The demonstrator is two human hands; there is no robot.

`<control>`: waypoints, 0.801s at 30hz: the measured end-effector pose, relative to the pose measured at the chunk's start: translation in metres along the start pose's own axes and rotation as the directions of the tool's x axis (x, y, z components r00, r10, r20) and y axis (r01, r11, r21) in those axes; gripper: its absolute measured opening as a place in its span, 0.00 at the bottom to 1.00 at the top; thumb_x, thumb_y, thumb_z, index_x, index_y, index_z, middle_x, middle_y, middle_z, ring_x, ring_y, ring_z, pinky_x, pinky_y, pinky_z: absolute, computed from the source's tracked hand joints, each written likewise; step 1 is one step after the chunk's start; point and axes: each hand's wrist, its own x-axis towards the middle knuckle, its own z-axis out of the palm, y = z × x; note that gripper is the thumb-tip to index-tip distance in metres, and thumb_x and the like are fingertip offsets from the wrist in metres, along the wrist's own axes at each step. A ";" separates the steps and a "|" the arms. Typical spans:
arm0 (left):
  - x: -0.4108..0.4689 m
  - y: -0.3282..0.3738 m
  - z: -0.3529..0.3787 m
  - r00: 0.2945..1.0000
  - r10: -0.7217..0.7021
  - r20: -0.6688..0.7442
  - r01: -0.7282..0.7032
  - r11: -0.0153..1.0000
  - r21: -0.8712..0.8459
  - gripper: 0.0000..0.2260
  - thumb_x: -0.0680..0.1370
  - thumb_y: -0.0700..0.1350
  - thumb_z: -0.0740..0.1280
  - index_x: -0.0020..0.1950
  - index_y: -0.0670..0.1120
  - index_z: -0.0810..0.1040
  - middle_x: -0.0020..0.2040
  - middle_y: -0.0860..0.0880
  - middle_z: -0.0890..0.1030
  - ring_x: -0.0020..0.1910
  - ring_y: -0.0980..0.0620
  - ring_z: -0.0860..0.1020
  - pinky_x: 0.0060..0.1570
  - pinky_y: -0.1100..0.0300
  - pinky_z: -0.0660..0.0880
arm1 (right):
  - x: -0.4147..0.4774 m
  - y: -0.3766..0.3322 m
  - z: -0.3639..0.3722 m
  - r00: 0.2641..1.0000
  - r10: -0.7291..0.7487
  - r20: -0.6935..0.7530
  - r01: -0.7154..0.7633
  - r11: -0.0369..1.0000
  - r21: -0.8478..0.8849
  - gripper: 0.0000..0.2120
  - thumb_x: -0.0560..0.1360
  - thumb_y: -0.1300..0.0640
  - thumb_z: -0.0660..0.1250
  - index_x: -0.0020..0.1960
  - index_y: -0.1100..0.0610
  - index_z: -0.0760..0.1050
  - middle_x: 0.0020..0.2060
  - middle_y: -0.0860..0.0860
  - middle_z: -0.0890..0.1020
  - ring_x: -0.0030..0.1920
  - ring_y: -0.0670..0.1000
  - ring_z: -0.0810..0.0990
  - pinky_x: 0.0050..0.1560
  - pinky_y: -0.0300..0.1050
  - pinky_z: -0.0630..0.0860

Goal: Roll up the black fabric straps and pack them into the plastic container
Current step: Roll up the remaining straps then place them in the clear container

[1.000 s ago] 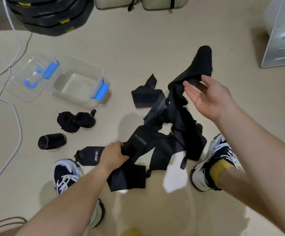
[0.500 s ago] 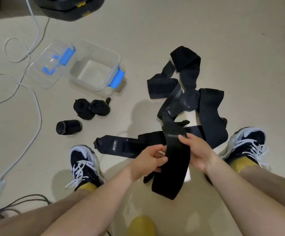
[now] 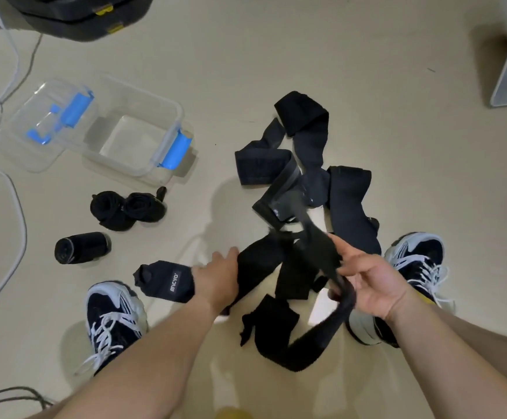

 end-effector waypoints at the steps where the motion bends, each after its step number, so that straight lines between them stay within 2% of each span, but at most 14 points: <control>1: 0.000 -0.011 0.004 0.998 -0.055 -0.010 0.054 0.998 -0.028 0.13 0.76 0.43 0.62 0.60 0.49 0.69 0.53 0.46 0.78 0.50 0.42 0.79 0.46 0.50 0.73 | -0.004 -0.001 -0.003 1.000 -0.020 -0.014 0.020 0.999 0.045 0.31 0.60 0.73 0.63 0.60 0.56 0.79 0.33 0.59 0.81 0.25 0.53 0.80 0.27 0.43 0.77; 4: 0.001 -0.030 0.000 0.984 -0.172 -0.055 0.158 0.969 -0.191 0.10 0.75 0.43 0.62 0.52 0.52 0.79 0.52 0.48 0.82 0.53 0.44 0.80 0.52 0.52 0.75 | -0.007 0.007 -0.011 0.988 -0.023 -0.153 0.028 0.999 0.032 0.21 0.58 0.68 0.61 0.46 0.55 0.85 0.26 0.54 0.74 0.19 0.47 0.68 0.24 0.38 0.69; 7: 0.011 -0.018 -0.008 0.986 -0.084 -0.144 0.039 0.957 -0.289 0.11 0.76 0.45 0.66 0.57 0.51 0.78 0.57 0.47 0.76 0.58 0.43 0.76 0.56 0.49 0.74 | 0.002 0.025 -0.023 0.844 -0.003 -0.536 0.035 0.998 0.049 0.11 0.60 0.67 0.55 0.32 0.58 0.75 0.30 0.54 0.72 0.26 0.51 0.71 0.30 0.39 0.71; 8: 0.011 -0.011 -0.009 0.993 -0.062 -0.105 0.028 0.955 -0.295 0.15 0.75 0.48 0.69 0.61 0.50 0.75 0.58 0.46 0.74 0.58 0.43 0.75 0.56 0.50 0.74 | 0.005 0.031 -0.029 0.757 0.028 -0.652 0.025 0.997 0.072 0.07 0.57 0.66 0.57 0.32 0.56 0.68 0.31 0.55 0.71 0.27 0.54 0.73 0.32 0.40 0.72; 9: 0.010 -0.005 -0.007 0.997 -0.049 -0.067 0.029 0.961 -0.275 0.21 0.74 0.50 0.72 0.65 0.49 0.71 0.60 0.46 0.72 0.58 0.42 0.75 0.55 0.51 0.74 | 0.006 0.035 -0.036 0.701 0.031 -0.712 -0.003 0.999 0.041 0.12 0.53 0.65 0.59 0.34 0.54 0.64 0.32 0.56 0.70 0.29 0.56 0.73 0.34 0.42 0.73; 11: 0.001 0.004 0.005 0.997 -0.025 -0.068 0.010 0.976 -0.219 0.29 0.72 0.50 0.75 0.68 0.47 0.65 0.60 0.43 0.71 0.54 0.39 0.77 0.50 0.50 0.76 | 0.006 0.040 -0.049 0.668 0.028 -0.743 -0.102 0.993 -0.054 0.19 0.47 0.64 0.59 0.36 0.53 0.60 0.33 0.55 0.66 0.31 0.55 0.69 0.34 0.43 0.68; 14: -0.005 0.008 0.024 0.994 -0.084 -0.072 0.065 0.969 -0.238 0.22 0.74 0.45 0.72 0.62 0.47 0.65 0.53 0.43 0.77 0.46 0.39 0.79 0.46 0.48 0.77 | 0.015 0.043 -0.051 0.626 -0.021 -0.780 -0.245 0.944 -0.222 0.13 0.56 0.68 0.58 0.35 0.54 0.58 0.31 0.53 0.63 0.31 0.53 0.62 0.32 0.43 0.59; 16: -0.001 0.012 0.017 0.984 -0.147 -0.100 0.108 0.941 -0.322 0.12 0.78 0.47 0.68 0.60 0.47 0.72 0.50 0.45 0.81 0.49 0.41 0.80 0.47 0.52 0.76 | 0.024 0.044 -0.048 0.594 -0.148 -0.790 -0.370 0.823 -0.432 0.05 0.66 0.68 0.61 0.35 0.60 0.67 0.32 0.57 0.72 0.33 0.57 0.70 0.32 0.49 0.66; 17: 0.001 0.014 0.008 0.974 -0.173 -0.148 0.099 0.907 -0.409 0.09 0.79 0.48 0.66 0.58 0.47 0.76 0.49 0.45 0.83 0.50 0.42 0.80 0.47 0.53 0.75 | 0.027 0.045 -0.047 0.580 -0.233 -0.781 -0.447 0.710 -0.544 0.02 0.68 0.66 0.63 0.41 0.61 0.73 0.38 0.60 0.78 0.39 0.60 0.76 0.37 0.52 0.71; 18: 0.001 0.017 -0.008 0.958 -0.199 -0.208 0.065 0.854 -0.516 0.08 0.80 0.48 0.65 0.55 0.46 0.79 0.48 0.46 0.83 0.50 0.43 0.79 0.46 0.55 0.73 | 0.029 0.044 -0.046 0.560 -0.312 -0.767 -0.536 0.569 -0.623 0.09 0.69 0.64 0.64 0.49 0.61 0.76 0.48 0.61 0.79 0.48 0.61 0.78 0.43 0.51 0.73; 20: -0.005 0.026 -0.052 0.922 -0.221 -0.318 -0.085 0.686 -0.723 0.07 0.81 0.45 0.63 0.50 0.43 0.77 0.43 0.47 0.79 0.44 0.49 0.77 0.43 0.59 0.71 | 0.030 0.039 -0.032 0.585 -0.458 -0.669 -0.556 0.374 -0.742 0.25 0.70 0.61 0.67 0.67 0.56 0.70 0.61 0.58 0.71 0.61 0.60 0.72 0.56 0.51 0.74; 21: -0.011 0.035 -0.078 0.915 -0.195 -0.354 -0.183 0.582 -0.793 0.07 0.82 0.44 0.62 0.48 0.41 0.75 0.41 0.47 0.77 0.41 0.52 0.74 0.40 0.64 0.70 | 0.030 0.032 -0.018 0.663 -0.487 -0.569 -0.460 0.335 -0.822 0.32 0.70 0.60 0.70 0.72 0.53 0.65 0.64 0.55 0.68 0.64 0.58 0.68 0.61 0.52 0.73; 22: -0.020 0.046 -0.102 0.913 -0.147 -0.381 -0.270 0.484 -0.833 0.07 0.82 0.43 0.62 0.48 0.41 0.74 0.41 0.46 0.77 0.40 0.54 0.74 0.40 0.66 0.71 | 0.030 0.021 0.001 0.775 -0.450 -0.444 -0.295 0.364 -0.884 0.38 0.70 0.60 0.73 0.76 0.49 0.61 0.66 0.51 0.66 0.67 0.55 0.66 0.64 0.50 0.71; 24: -0.035 0.069 -0.142 0.917 -0.068 -0.394 -0.351 0.336 -0.874 0.05 0.82 0.46 0.61 0.50 0.49 0.76 0.47 0.46 0.81 0.46 0.53 0.80 0.48 0.60 0.77 | 0.031 0.000 0.041 0.959 -0.226 -0.168 -0.014 0.556 -0.831 0.44 0.71 0.58 0.77 0.78 0.44 0.57 0.67 0.40 0.67 0.68 0.41 0.67 0.64 0.38 0.68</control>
